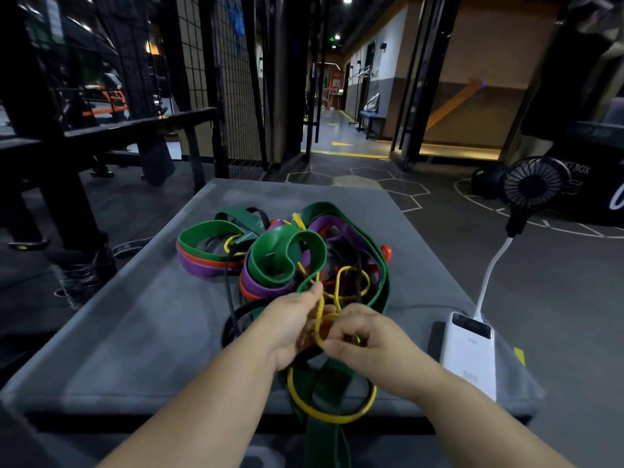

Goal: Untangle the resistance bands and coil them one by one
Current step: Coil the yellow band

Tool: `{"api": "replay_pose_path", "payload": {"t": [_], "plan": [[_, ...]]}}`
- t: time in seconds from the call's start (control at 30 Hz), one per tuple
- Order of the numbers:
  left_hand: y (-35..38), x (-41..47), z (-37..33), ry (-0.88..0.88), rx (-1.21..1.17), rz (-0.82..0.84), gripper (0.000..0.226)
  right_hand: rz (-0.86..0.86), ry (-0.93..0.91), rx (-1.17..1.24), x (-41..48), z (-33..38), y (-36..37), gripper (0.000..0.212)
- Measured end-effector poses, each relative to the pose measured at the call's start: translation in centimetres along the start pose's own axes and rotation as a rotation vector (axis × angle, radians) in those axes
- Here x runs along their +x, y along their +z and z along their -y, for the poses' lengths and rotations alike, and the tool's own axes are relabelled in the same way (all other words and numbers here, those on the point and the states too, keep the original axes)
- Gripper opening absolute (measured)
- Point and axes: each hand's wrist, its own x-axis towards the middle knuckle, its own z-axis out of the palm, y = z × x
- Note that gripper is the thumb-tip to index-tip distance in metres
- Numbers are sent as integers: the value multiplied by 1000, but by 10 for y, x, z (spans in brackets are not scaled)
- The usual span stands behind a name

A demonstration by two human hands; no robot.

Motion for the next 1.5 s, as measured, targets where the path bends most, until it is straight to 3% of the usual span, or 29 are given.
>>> {"api": "replay_pose_path", "payload": {"t": [0.13,0.27,0.43,0.57,0.77,0.83,0.9,1.1,1.27,1.5], "plan": [[-3,-5,2,57,23,-16,18,-89,72,72,1,4,-4,22],[-2,-17,7,135,368,40,27,-450,278,234,12,1,-9,33],[-1,-39,13,228,772,344,26,-328,484,196,30,-13,-6,42],[-9,-48,10,161,904,436,25,-264,536,37,33,-18,-1,49],[-18,-49,7,178,994,347,22,-312,521,-159,39,-21,-6,64],[-18,-46,9,185,1001,306,21,-294,506,-244,49,-19,-7,59],[-18,-41,8,211,964,211,22,-232,485,-405,69,-16,-7,51],[-31,-23,6,190,841,-46,20,51,576,-931,114,-16,5,77],[-39,-12,3,173,849,-88,16,23,632,-1054,123,-28,15,59],[-43,-10,2,152,713,-45,16,-35,687,-1020,124,-33,13,44]]}}
